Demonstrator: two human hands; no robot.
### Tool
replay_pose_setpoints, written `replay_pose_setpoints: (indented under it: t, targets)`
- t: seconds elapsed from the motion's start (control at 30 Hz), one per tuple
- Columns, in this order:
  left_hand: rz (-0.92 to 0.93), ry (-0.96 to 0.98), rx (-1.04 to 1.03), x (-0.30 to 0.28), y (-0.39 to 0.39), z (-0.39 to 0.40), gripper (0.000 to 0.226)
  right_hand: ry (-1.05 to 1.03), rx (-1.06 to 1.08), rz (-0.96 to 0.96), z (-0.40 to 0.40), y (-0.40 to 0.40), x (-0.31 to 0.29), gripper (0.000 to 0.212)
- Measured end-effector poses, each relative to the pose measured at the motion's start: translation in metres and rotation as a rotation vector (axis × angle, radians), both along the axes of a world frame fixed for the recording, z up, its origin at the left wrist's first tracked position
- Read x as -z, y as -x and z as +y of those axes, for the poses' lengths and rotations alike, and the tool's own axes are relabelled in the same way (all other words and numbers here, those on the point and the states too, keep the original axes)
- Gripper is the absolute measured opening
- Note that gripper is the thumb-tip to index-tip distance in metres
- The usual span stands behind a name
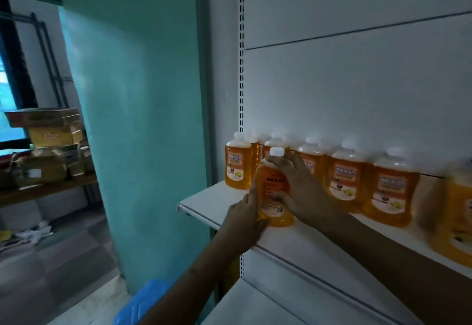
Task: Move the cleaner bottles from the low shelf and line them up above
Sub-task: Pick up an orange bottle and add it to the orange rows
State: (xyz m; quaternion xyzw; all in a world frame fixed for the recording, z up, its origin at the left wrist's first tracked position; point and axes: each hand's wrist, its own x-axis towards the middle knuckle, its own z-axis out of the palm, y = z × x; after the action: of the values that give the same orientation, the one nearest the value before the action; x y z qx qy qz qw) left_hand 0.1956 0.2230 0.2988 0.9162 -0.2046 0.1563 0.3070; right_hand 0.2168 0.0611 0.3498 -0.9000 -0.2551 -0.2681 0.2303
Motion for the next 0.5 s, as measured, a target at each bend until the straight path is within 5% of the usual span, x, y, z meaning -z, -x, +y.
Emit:
replay_pose_setpoints:
  t: [0.2,0.5]
  targets:
    - [0.146,-0.143,-0.068,0.003,-0.056,0.0,0.082,-0.021,0.164,-0.035,0.014,-0.086,0.012,0.077]
    - [0.051,-0.069,0.019,0.016,-0.06,0.004,0.047,0.011,0.313,-0.021,0.036,-0.12,0.017,0.083]
